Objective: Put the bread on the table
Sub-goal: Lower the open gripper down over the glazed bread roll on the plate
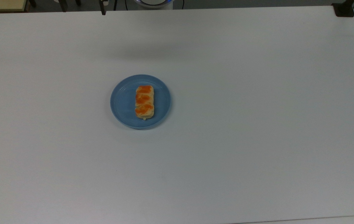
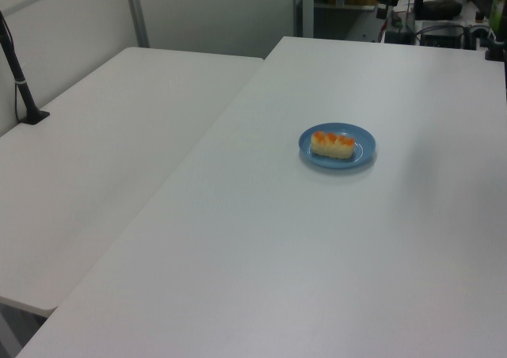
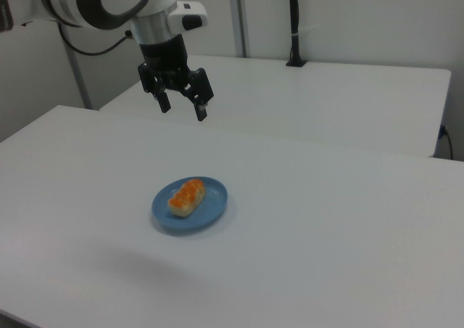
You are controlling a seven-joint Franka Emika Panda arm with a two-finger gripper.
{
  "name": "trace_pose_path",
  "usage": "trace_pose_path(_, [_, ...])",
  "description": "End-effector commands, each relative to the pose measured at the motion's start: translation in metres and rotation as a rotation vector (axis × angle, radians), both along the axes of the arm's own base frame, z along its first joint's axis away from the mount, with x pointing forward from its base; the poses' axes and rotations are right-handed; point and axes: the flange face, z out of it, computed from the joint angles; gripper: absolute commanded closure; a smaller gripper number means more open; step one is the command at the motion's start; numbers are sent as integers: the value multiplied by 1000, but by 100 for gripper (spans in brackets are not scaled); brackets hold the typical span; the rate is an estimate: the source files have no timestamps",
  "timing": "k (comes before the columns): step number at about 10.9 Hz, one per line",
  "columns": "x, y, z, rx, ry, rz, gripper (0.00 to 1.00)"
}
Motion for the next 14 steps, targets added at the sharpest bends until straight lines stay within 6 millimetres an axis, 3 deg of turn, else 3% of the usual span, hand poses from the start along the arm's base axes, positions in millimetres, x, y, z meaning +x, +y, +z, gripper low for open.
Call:
trace_pose_path(1, [-6, 3, -2, 11, 33, 23, 0])
trace_pose_path(8, [-5, -1, -4, 17, 32, 31, 0])
trace_pose_path(10, [5, 2, -20, 15, 52, 38, 0])
trace_pose_path(12, [12, 15, -22, 3, 29, 63, 0])
trace_pose_path(14, [27, 28, -46, 10, 53, 75, 0])
